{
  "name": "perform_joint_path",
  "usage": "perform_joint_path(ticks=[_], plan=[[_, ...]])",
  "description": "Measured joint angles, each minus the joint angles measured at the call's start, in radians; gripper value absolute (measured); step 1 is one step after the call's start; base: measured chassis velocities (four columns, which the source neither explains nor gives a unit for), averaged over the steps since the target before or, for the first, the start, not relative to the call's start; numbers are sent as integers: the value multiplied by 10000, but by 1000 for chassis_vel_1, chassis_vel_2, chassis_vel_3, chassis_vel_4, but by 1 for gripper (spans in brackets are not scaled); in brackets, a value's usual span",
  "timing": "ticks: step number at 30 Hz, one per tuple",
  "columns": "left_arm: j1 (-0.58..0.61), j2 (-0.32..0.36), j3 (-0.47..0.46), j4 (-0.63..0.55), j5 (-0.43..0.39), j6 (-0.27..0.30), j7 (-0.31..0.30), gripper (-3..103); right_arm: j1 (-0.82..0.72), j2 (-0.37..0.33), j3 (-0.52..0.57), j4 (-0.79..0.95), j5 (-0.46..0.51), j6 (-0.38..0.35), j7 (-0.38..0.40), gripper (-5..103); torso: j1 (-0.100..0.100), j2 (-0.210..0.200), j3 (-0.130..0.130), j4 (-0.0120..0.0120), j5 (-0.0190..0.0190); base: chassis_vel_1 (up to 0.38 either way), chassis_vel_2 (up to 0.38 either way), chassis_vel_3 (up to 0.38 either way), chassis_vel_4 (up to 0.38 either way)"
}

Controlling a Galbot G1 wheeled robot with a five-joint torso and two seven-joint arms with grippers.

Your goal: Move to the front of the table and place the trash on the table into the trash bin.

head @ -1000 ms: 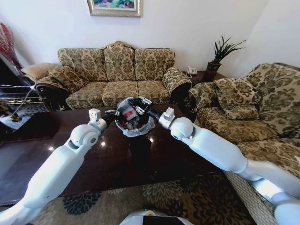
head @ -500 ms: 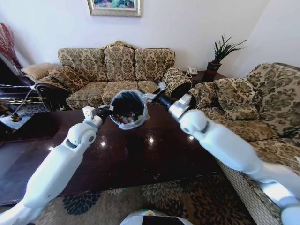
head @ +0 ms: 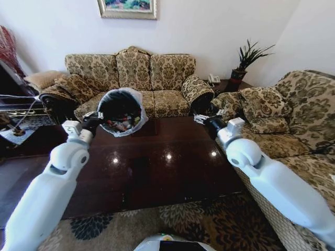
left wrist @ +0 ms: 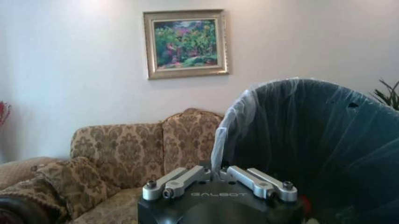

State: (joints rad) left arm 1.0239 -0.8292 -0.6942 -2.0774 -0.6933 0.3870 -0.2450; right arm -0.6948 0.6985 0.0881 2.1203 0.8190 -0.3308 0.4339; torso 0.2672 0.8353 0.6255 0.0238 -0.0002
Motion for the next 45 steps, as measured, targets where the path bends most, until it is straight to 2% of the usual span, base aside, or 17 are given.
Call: perform_joint_path(ticks=[2,4,7,11,25,30,32,34,45], plan=[[2,89,53,-85,-214,39,-196,2,-860,33,609,196,-239,5,-35,100,2,0,1,-7,4,31,-45,-43,64],[4,100,74,-105,-245,48,-224,2,-1043,52,724,237,-294,11,-53,100,2,0,1,-9,5,46,-64,-56,75],[56,113,181,-179,-314,89,-306,2,-1870,166,1181,386,-574,73,-140,100,3,-1,2,-6,3,91,-132,-116,130],[141,91,191,-255,-317,154,-304,2,-2123,214,1298,404,-734,174,-211,100,2,0,1,1,1,157,-169,-174,196],[228,-30,278,-425,-253,271,-330,2,-2030,239,1193,309,-853,297,-383,100,-44,-101,-57,1,3,265,-211,-213,277],[241,-82,459,-546,-150,238,-429,2,-2003,250,1052,215,-1026,698,-740,100,-60,-131,-77,10,2,197,-101,-81,201],[235,-124,501,-581,-142,229,-438,2,-1981,262,1005,164,-1047,754,-778,100,-63,-131,-80,6,2,107,-22,-38,75],[239,-197,546,-598,-131,204,-438,2,-1895,265,922,40,-1137,770,-858,100,-60,-134,-78,-12,2,0,0,0,0],[347,-269,564,-680,-91,118,-391,2,-1264,262,186,-147,-1517,679,-854,100,-56,-137,-73,2,1,4,3,-6,-4]])
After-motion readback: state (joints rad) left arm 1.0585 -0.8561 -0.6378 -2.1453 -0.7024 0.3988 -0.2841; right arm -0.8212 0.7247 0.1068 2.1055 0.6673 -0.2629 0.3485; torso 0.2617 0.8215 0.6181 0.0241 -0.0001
